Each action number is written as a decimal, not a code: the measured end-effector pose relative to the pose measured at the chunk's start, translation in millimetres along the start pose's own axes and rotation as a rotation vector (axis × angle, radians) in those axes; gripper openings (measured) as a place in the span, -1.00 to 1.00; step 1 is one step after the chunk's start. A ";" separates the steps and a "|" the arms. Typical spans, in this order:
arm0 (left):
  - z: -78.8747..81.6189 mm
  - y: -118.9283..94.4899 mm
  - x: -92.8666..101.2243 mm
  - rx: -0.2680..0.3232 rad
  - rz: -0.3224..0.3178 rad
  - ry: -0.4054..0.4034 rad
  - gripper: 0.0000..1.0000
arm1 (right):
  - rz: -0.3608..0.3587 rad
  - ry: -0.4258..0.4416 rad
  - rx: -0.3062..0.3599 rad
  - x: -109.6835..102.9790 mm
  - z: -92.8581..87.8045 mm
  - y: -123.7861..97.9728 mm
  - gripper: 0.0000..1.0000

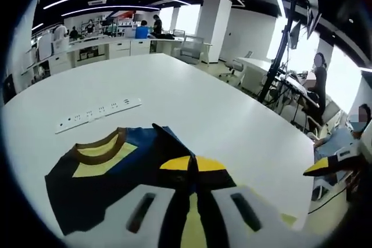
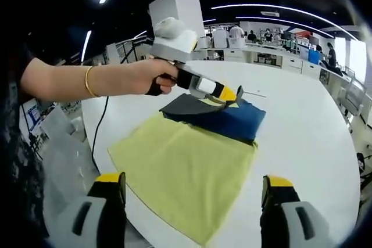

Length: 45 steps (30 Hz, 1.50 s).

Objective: Fold the garment on the visible template until the final outline fits inside the template.

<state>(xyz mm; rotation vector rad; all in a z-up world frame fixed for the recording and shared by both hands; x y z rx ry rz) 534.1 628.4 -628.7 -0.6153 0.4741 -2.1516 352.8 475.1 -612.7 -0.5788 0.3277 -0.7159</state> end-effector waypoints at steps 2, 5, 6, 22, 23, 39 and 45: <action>-4.7 4.8 0.1 -0.006 0.001 -0.002 -1.00 | 0.000 0.004 -0.001 1.0 -1.6 0.4 0.96; -15.4 15.8 1.5 -0.020 -0.008 -0.012 -1.00 | -0.003 0.014 0.001 2.9 -3.8 0.3 0.96; -18.2 18.6 1.8 -0.021 -0.009 -0.013 -1.00 | -0.006 0.020 0.002 4.4 -5.1 0.4 0.96; -43.5 37.7 13.3 -0.043 -0.027 0.052 -0.56 | -0.010 0.043 -0.017 6.8 -15.0 2.9 0.97; -43.4 36.6 12.7 -0.040 -0.030 0.053 -0.48 | -0.010 0.042 -0.017 6.4 -14.9 3.1 0.97; -34.1 -32.4 -29.2 0.034 0.030 0.062 0.68 | 0.038 0.062 -0.037 2.8 -17.8 17.6 0.98; -33.5 -69.4 -50.2 0.059 0.062 0.072 0.87 | 0.064 0.035 -0.062 0.8 -19.2 19.2 0.98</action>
Point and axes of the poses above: the point that each gripper's makers call its tool centre point, and the gripper's own axes: y roughly forward along the fingers, x roughly to its right, z roughly out of its top, the point moved 9 cm from there along -y, roughly backward along the fingers, and after that the axes turned 5 degrees about -y, right-handed, at the moved point
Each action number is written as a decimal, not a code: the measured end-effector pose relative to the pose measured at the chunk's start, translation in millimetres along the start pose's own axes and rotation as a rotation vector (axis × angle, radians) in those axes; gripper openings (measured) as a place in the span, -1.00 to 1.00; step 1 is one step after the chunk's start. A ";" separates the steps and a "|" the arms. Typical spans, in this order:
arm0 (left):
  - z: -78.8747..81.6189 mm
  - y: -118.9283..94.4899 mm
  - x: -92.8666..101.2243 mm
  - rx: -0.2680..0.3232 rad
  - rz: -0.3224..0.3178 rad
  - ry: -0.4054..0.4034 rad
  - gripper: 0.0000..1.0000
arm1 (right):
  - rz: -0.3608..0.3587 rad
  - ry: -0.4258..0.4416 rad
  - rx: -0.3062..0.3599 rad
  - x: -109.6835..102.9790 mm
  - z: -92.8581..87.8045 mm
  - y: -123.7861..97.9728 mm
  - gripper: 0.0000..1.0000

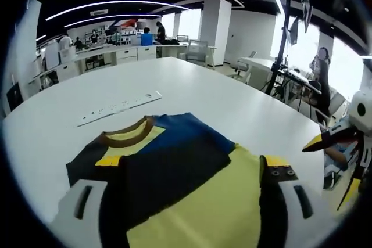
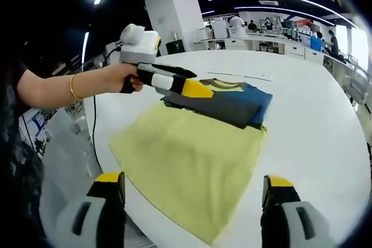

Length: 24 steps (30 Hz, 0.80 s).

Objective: Fold the garment on the visible template until the final outline fits inside the template.

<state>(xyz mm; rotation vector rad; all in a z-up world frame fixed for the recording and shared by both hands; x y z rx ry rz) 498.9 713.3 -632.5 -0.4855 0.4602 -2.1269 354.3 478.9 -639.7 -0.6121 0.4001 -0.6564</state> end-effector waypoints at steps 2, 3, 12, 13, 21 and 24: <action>-1.3 -12.5 -6.7 0.004 0.008 0.004 0.90 | 0.010 -0.015 -0.015 0.1 -1.3 -0.6 0.98; -2.2 -17.7 -9.1 0.004 0.010 0.008 0.90 | 0.012 -0.020 -0.020 0.2 -1.9 -0.8 0.98; -31.1 -71.5 -28.3 0.004 0.009 0.001 0.88 | 0.054 -0.057 -0.103 -3.3 -18.4 -2.6 0.93; -35.5 -78.1 -29.4 0.001 0.008 0.007 0.88 | 0.058 -0.066 -0.109 -4.2 -20.1 -2.4 0.93; -55.3 -113.0 -28.4 -0.029 -0.045 0.060 0.75 | 0.089 -0.150 -0.176 -10.1 -29.3 -2.3 0.76; -68.0 -127.6 -24.7 -0.066 -0.074 0.098 0.60 | 0.089 -0.179 -0.190 -9.0 -32.6 -0.5 0.64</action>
Point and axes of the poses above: the point that each gripper's makers call its tool centre point, and the gripper's own axes: y roughly forward along the fingers, x roughly to its right, z roughly out of its top, the point moved 9 cm from there along -y, roughly backward along the fingers, and after that the axes turned 5 degrees about -y, right-handed, at the moved point
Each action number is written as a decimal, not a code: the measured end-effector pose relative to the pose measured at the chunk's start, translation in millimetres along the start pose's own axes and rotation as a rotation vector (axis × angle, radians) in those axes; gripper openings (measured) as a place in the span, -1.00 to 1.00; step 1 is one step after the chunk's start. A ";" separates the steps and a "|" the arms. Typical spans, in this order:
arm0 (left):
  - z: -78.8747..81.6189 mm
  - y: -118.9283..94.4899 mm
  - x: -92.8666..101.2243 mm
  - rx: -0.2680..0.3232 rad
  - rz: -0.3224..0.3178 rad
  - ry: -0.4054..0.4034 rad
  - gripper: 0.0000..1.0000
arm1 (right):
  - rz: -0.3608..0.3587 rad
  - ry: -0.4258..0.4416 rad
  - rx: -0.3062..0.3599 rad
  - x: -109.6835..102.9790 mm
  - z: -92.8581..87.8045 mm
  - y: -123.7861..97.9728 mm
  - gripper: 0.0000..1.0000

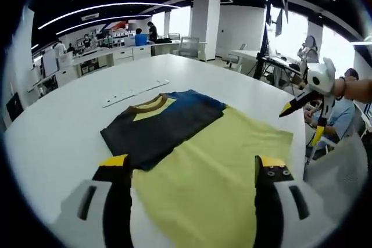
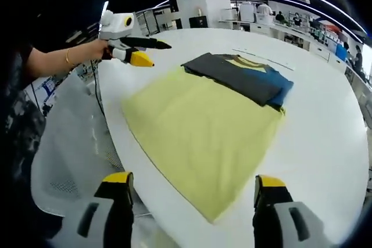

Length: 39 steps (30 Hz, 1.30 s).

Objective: Fold the garment on the visible template until the final outline fits inside the template.

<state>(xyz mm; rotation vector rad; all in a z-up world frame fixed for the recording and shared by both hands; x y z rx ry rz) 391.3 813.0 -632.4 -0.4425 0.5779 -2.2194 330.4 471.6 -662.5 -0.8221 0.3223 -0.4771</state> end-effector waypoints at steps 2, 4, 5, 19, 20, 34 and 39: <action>-9.0 -7.6 3.1 -0.016 -0.016 -0.007 0.47 | 0.002 -0.009 -0.008 0.7 -1.8 1.9 0.61; -19.5 -14.0 6.3 -0.032 -0.027 0.001 0.44 | 0.011 -0.032 -0.022 -0.1 -3.3 3.9 0.57; -24.3 -16.4 7.2 -0.049 -0.028 0.006 0.43 | 0.013 -0.046 -0.027 -0.8 -3.5 4.9 0.54; -93.4 -36.7 28.8 -0.211 -0.072 -0.009 0.14 | 0.024 -0.118 -0.085 4.4 -10.6 14.1 0.25; -95.2 -36.4 29.4 -0.214 -0.070 -0.009 0.12 | 0.023 -0.132 -0.089 4.8 -11.5 14.7 0.22; -114.9 -36.2 36.1 -0.229 -0.050 -0.026 -0.15 | -0.020 -0.232 -0.130 11.1 -21.4 18.0 0.00; -116.9 -38.6 34.4 -0.245 -0.032 0.047 -0.27 | -0.023 -0.264 -0.161 11.4 -25.9 22.0 -0.06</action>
Point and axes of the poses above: the point that each gripper's makers call its tool centre point, and the gripper's own axes: y roughly forward along the fingers, x roughly to its right, z roughly out of its top, the point moved 9 cm from there along -y, roughly backward along the fingers, and after that the axes turned 5 degrees about -y, right-handed, at the moved point
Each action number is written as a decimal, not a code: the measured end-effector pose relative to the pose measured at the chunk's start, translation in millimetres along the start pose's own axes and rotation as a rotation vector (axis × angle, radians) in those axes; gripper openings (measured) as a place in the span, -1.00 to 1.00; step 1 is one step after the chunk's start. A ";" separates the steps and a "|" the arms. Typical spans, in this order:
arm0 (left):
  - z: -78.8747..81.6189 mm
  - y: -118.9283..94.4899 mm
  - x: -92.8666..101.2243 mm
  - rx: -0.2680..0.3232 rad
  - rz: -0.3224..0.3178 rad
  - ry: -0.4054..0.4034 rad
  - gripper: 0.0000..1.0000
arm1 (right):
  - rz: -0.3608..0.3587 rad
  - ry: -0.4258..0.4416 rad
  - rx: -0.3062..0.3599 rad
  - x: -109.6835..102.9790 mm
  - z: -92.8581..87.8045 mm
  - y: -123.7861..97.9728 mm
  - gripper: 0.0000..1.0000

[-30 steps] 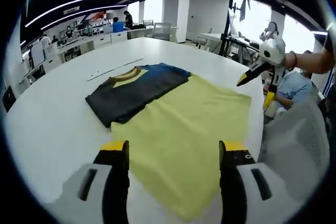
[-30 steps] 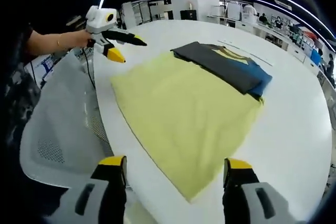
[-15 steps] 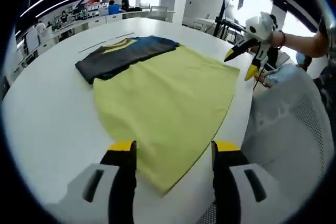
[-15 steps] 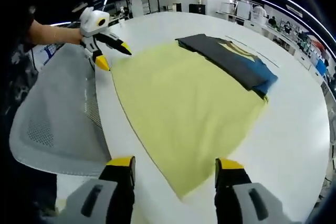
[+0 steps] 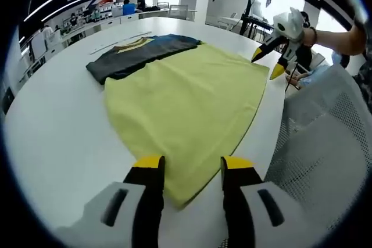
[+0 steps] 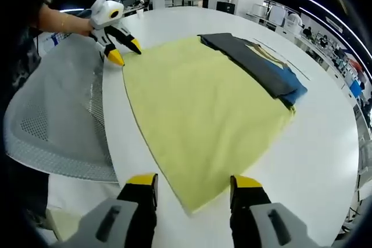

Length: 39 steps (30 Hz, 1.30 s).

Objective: Fold the garment on the visible template until the final outline fits inside the template.

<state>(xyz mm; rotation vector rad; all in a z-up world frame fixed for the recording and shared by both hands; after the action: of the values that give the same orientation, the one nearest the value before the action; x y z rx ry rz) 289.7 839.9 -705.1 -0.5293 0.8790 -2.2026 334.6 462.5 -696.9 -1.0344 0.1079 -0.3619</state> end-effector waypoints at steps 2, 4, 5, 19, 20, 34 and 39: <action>-0.7 0.2 2.7 0.001 -0.009 0.008 -0.21 | 0.000 -0.013 -0.016 -0.8 -1.0 0.5 -0.10; -1.0 0.1 3.2 -0.016 0.003 0.078 -0.21 | -0.004 0.004 -0.002 0.1 -0.4 0.3 -0.16; -1.4 0.5 3.3 -0.025 0.009 0.111 -0.22 | -0.005 0.008 -0.001 0.5 -0.7 0.2 -0.16; 4.7 -2.2 -4.8 -0.033 0.020 0.078 -0.48 | -0.007 0.043 0.034 2.1 0.5 3.4 -0.47; 5.9 -3.0 -5.0 -0.039 0.020 0.076 -0.50 | -0.009 0.042 0.034 2.3 0.5 3.3 -0.50; 7.8 -4.5 -11.9 -0.086 0.024 0.056 -1.00 | -0.015 0.064 0.030 5.0 -0.9 -1.0 -0.97; 4.5 -11.4 -7.9 -0.098 0.016 0.047 -1.00 | 0.011 0.077 0.037 -1.6 -1.0 -6.8 -0.99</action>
<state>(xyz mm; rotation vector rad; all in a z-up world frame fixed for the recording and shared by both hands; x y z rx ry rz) 292.4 849.7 -694.7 -0.5171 1.0168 -2.1730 331.2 459.1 -691.8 -0.9832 0.1754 -0.3921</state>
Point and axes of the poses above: the point that each gripper's makers call its tool centre point, and the gripper's own axes: y roughly forward along the fingers, x roughly to its right, z roughly out of its top, the point moved 9 cm from there along -y, roughly backward along the fingers, and after that the axes turned 5 degrees about -y, right-handed, at the moved point
